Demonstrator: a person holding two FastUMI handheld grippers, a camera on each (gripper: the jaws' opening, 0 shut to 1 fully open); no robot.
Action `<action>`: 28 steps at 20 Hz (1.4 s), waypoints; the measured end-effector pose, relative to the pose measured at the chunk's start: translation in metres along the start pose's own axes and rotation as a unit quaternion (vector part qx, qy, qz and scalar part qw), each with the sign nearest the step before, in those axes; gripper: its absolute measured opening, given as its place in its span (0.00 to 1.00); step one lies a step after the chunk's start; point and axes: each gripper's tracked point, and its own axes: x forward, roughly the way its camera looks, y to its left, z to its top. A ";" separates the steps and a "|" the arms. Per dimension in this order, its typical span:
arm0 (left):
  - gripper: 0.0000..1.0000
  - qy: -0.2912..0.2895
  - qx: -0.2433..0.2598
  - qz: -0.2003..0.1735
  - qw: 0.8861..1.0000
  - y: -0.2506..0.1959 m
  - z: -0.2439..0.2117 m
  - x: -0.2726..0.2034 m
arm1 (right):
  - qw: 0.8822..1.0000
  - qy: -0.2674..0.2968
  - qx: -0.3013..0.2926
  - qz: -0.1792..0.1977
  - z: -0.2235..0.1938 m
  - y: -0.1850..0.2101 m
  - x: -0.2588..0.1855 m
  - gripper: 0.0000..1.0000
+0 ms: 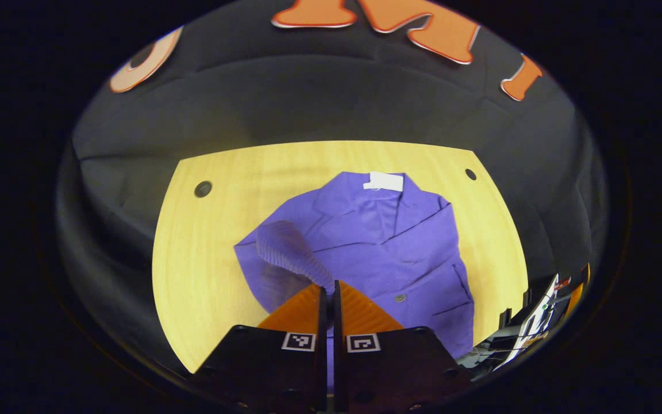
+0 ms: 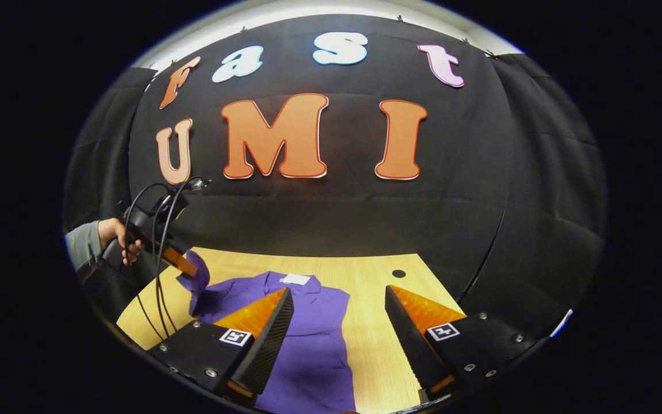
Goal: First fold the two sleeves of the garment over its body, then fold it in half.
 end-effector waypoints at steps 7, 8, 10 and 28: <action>0.06 0.001 0.094 -0.012 0.995 -0.102 0.032 0.035 | 0.999 0.003 -0.031 -0.015 -0.016 -0.019 -0.016 0.95; 0.06 -0.001 0.109 -0.010 0.994 -0.117 0.036 0.042 | 0.999 0.004 -0.031 -0.018 -0.018 -0.022 -0.017 0.95; 0.05 -0.003 0.126 -0.009 0.992 -0.149 0.040 0.060 | 0.999 0.009 -0.029 -0.021 -0.021 -0.031 -0.020 0.95; 0.75 -0.183 0.120 -0.088 0.972 -0.204 0.056 0.006 | 0.999 0.012 -0.041 0.007 -0.023 -0.038 -0.004 0.95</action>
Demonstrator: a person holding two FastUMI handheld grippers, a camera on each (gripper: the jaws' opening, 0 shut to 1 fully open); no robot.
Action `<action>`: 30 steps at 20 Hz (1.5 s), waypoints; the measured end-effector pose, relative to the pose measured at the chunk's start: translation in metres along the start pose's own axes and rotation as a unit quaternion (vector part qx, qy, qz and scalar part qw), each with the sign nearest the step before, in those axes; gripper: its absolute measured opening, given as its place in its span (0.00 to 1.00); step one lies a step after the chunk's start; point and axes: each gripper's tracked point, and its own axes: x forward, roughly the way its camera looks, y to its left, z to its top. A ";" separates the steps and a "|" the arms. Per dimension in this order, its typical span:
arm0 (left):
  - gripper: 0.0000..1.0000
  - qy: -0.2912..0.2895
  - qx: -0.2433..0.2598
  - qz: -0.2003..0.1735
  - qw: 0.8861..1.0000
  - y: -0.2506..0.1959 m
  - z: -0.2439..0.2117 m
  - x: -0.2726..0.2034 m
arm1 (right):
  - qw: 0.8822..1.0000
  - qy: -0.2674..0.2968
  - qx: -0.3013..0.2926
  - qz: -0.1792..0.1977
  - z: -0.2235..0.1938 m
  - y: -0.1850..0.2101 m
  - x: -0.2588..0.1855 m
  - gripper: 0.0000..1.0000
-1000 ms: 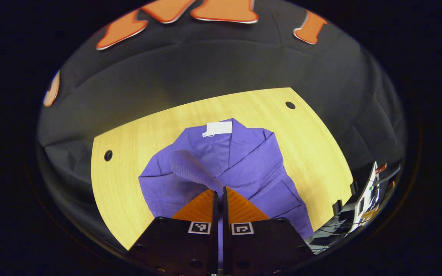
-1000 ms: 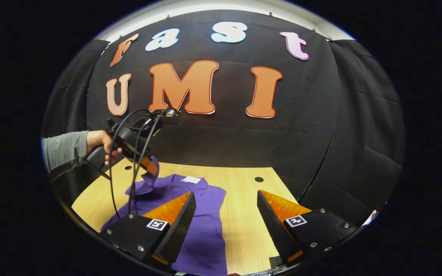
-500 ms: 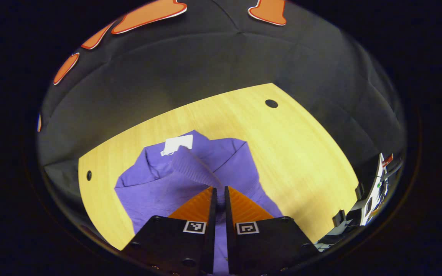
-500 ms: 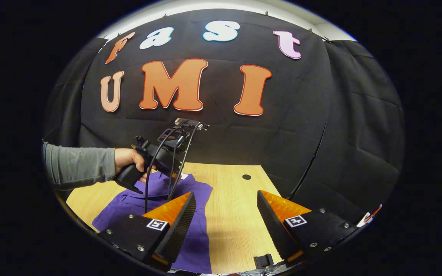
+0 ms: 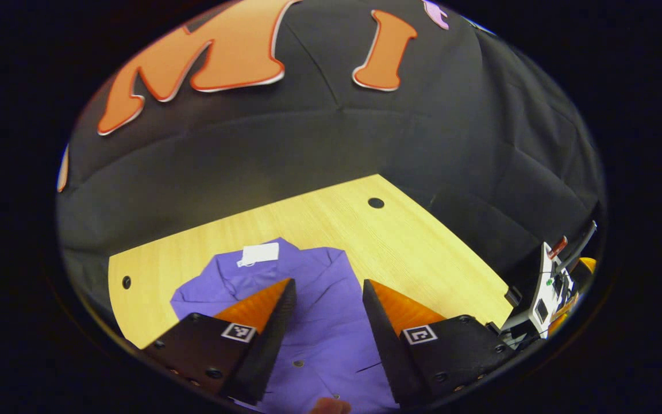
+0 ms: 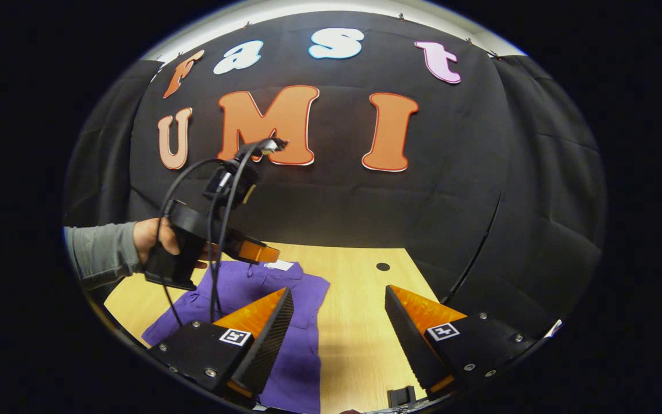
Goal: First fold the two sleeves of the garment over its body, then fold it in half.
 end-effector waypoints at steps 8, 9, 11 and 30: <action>0.86 -0.185 -0.016 0.160 0.970 0.087 0.016 -0.123 | 0.997 -0.052 -0.030 0.047 0.034 0.046 0.018 0.95; 0.90 -0.200 -0.019 0.183 0.962 0.096 0.018 -0.142 | 0.996 -0.062 -0.032 0.048 0.040 0.050 0.019 0.95; 1.00 -0.220 -0.022 0.212 0.952 0.104 0.019 -0.171 | 0.995 -0.077 -0.030 0.050 0.049 0.059 0.020 0.95; 0.98 -0.242 -0.038 0.311 0.918 0.154 -0.096 -0.288 | 0.999 -0.006 0.009 0.040 -0.001 0.072 0.008 0.95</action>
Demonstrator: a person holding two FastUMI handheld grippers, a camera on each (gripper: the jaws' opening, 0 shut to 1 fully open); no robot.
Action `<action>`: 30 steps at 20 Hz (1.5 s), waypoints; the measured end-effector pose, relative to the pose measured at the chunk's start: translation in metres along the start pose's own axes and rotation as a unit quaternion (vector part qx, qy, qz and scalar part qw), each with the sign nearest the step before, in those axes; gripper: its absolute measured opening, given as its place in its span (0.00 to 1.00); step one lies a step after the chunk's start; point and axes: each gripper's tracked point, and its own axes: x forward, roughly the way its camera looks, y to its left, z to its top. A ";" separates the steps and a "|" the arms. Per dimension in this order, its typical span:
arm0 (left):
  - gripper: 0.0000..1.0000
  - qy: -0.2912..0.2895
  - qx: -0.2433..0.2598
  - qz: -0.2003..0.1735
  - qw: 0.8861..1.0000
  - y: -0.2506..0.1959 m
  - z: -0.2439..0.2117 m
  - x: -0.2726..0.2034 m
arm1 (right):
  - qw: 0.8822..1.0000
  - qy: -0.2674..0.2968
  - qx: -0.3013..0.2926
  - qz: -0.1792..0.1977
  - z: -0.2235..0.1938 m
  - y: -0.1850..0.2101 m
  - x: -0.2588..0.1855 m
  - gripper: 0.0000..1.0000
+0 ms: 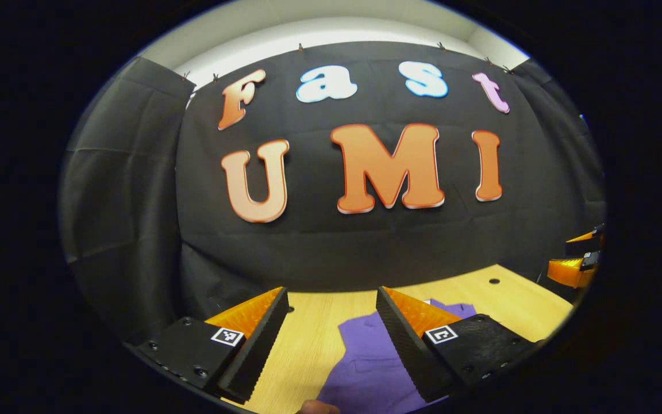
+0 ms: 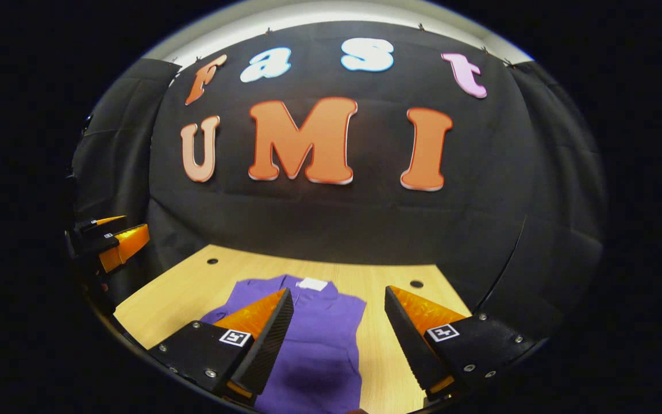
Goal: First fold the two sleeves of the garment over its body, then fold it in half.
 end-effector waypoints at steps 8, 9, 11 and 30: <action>0.99 0.197 0.014 -0.038 0.980 -0.008 -0.135 -0.003 | 0.984 0.174 0.035 0.014 -0.117 0.007 -0.009 0.95; 0.99 0.216 0.012 -0.046 0.975 -0.010 -0.148 -0.005 | 0.981 0.186 0.054 0.019 -0.126 0.011 -0.011 0.96; 0.99 0.249 0.012 -0.063 0.966 -0.013 -0.170 -0.010 | 0.972 0.219 0.080 0.016 -0.147 0.009 -0.014 0.96; 1.00 0.520 0.025 -0.091 0.849 0.005 -0.348 -0.063 | 0.877 0.475 0.070 -0.023 -0.324 -0.016 -0.079 0.96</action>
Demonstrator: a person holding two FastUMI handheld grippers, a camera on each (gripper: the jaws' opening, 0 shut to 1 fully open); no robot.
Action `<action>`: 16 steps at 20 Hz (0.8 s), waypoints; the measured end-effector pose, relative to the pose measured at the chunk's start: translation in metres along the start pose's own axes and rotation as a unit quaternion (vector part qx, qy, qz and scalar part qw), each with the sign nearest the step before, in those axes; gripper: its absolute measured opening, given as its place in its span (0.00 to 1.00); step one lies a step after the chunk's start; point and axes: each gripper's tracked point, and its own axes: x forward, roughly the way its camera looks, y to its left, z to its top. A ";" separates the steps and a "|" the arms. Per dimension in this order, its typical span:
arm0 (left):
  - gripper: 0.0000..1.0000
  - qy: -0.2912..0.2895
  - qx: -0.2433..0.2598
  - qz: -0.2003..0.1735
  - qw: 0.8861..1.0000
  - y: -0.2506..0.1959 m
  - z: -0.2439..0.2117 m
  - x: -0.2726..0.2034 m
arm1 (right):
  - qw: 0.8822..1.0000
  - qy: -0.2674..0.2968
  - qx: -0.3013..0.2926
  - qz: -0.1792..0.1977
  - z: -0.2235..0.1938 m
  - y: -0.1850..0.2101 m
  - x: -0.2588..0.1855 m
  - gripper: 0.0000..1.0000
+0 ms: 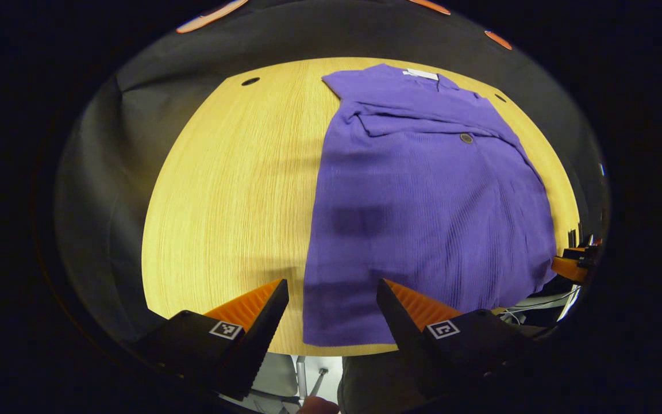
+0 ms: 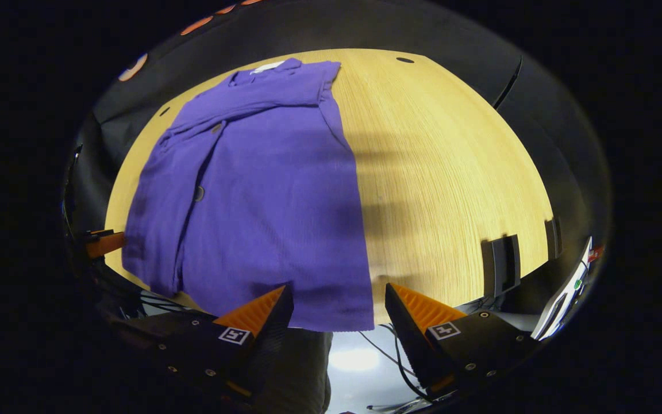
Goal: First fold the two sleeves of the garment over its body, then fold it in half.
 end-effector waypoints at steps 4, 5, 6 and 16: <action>1.00 0.044 0.004 -0.008 0.999 0.001 -0.026 0.016 | 1.000 0.026 0.006 -0.005 -0.013 -0.001 0.009 0.96; 1.00 0.055 0.001 -0.008 0.998 0.000 -0.031 0.019 | 0.999 0.031 0.010 -0.006 -0.015 -0.001 0.012 0.97; 1.00 0.062 -0.002 -0.014 0.998 -0.003 -0.037 0.021 | 0.999 0.034 0.009 -0.008 -0.016 -0.001 0.012 0.96; 0.83 0.120 0.006 -0.035 0.992 -0.006 -0.044 0.028 | 0.996 0.086 0.020 0.013 -0.021 0.020 0.012 0.43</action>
